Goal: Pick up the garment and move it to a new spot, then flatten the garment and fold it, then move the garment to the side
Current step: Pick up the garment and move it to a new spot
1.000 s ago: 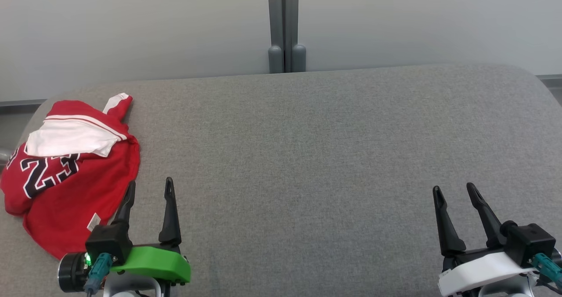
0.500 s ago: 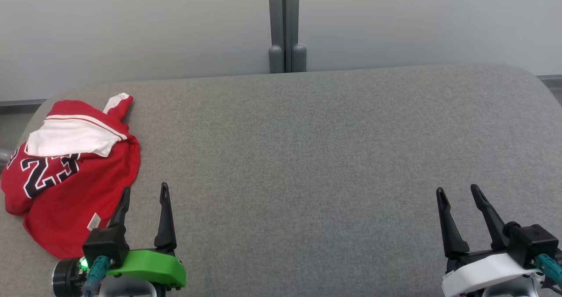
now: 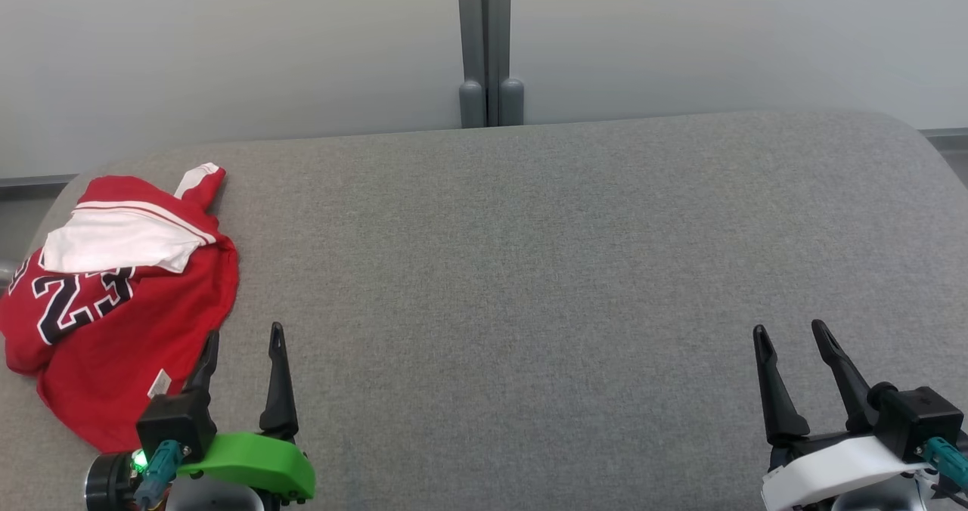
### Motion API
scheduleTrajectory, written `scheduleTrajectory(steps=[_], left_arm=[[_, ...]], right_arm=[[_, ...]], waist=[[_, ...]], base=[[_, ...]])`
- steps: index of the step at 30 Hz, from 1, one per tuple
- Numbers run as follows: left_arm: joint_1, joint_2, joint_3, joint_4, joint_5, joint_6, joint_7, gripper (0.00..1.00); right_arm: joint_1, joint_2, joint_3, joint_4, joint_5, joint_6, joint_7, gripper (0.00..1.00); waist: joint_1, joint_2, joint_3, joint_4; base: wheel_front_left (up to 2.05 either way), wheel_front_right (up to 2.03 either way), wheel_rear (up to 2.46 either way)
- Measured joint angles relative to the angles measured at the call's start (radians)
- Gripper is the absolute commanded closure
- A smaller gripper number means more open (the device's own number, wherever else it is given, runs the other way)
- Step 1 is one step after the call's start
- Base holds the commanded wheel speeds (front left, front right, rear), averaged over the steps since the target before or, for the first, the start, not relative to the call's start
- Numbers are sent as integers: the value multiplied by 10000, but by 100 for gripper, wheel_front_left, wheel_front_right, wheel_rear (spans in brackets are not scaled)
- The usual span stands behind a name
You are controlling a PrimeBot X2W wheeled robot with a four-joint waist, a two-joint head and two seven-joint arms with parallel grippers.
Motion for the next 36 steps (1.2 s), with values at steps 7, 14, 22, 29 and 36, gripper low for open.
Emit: scheduleTrajectory(steps=[7, 14, 22, 29, 36], left_arm=[[15, 23, -67, -31, -17, 40, -59, 0], [13, 100, -77, -44, -46, 86, -109, 0], [17, 228, -50, -138, -46, 217, -151, 0], [130, 303, -17, -222, -73, 305, -163, 0], [194, 370, -35, -303, -81, 391, -150, 0]], right_arm=[[6, -13, -15, -4, 2, 0, 42, 0], [29, -31, 21, 0, 21, 0, 42, 0], [130, 12, 151, 40, 77, 0, 23, 0], [165, 61, 284, 73, 81, 0, -2, 0], [193, 82, 334, 144, 94, 0, -40, 0]], waist=[[0, 0, 16, 43], [0, 0, 15, 239], [0, 0, 29, 757], [0, 0, 44, 1463], [0, 0, 64, 2331]], base=[[0, 0, 0], [0, 0, 0], [0, 0, 0], [0, 0, 0], [0, 0, 0]])
